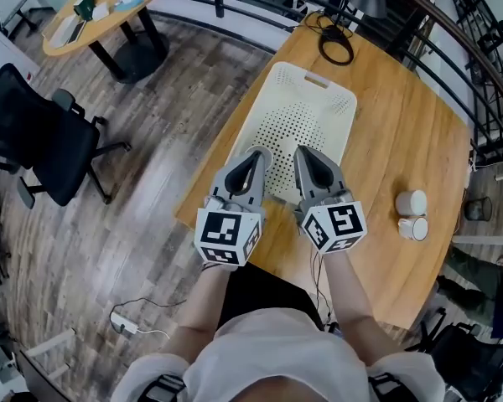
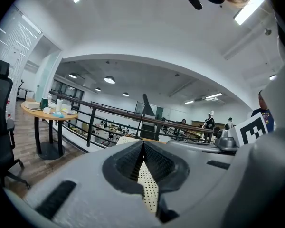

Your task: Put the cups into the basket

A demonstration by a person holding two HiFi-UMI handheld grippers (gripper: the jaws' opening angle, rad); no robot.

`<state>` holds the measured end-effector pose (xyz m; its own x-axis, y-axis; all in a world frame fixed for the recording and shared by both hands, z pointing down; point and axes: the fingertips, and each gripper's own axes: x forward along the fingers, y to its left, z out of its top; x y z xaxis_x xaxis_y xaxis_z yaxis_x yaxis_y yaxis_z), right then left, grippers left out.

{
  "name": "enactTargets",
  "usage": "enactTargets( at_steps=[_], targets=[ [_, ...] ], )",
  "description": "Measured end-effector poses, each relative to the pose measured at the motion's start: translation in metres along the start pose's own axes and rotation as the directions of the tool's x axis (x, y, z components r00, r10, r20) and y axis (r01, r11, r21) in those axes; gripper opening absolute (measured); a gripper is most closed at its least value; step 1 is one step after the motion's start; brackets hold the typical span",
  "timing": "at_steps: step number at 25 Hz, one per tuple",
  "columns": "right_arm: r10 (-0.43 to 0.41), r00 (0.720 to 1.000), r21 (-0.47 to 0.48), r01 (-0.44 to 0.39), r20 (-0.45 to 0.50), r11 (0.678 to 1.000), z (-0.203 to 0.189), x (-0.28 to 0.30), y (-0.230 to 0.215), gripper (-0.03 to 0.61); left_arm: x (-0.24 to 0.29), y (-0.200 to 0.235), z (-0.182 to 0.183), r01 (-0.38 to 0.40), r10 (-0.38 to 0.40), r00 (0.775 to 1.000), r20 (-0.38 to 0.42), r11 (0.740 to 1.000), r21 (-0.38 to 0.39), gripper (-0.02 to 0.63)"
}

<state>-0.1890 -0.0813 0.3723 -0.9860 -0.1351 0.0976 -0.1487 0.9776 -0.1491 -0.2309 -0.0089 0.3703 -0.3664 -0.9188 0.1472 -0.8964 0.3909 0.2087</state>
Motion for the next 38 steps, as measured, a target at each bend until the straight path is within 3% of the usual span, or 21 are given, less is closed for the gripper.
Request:
enactTargets(
  at_steps=[11, 15, 18, 24, 31, 38],
  targets=[
    [-0.064, 0.996, -0.083, 0.068, 0.056, 0.994, 0.011, -0.010, -0.001, 0.011, 0.005, -0.004, 0.003, 0.032, -0.032, 0.999, 0.002, 0.999, -0.002, 0.009],
    [-0.099, 0.987, -0.003, 0.101, 0.126, 0.995, 0.024, -0.030, -0.021, 0.011, 0.021, -0.026, 0.006, 0.097, -0.097, 0.995, 0.008, 0.995, 0.010, 0.009],
    [-0.168, 0.971, -0.020, 0.174, 0.171, 0.984, 0.034, -0.062, -0.046, 0.011, 0.034, -0.061, 0.002, 0.187, -0.187, 0.982, -0.006, 0.982, 0.029, 0.009],
    [-0.322, 0.921, -0.018, 0.334, 0.218, 0.943, 0.040, -0.135, -0.089, 0.011, 0.046, -0.131, -0.010, 0.338, -0.337, 0.941, -0.035, 0.940, 0.041, 0.009],
    [-0.473, 0.850, 0.060, 0.473, 0.233, 0.879, 0.036, -0.223, -0.134, 0.011, 0.058, -0.226, -0.028, 0.513, -0.508, 0.858, -0.083, 0.857, 0.059, 0.009],
    [-0.569, 0.789, 0.081, 0.567, 0.232, 0.820, 0.030, -0.300, -0.162, 0.011, 0.056, -0.308, -0.048, 0.625, -0.616, 0.779, -0.121, 0.779, 0.054, 0.009]
  ],
)
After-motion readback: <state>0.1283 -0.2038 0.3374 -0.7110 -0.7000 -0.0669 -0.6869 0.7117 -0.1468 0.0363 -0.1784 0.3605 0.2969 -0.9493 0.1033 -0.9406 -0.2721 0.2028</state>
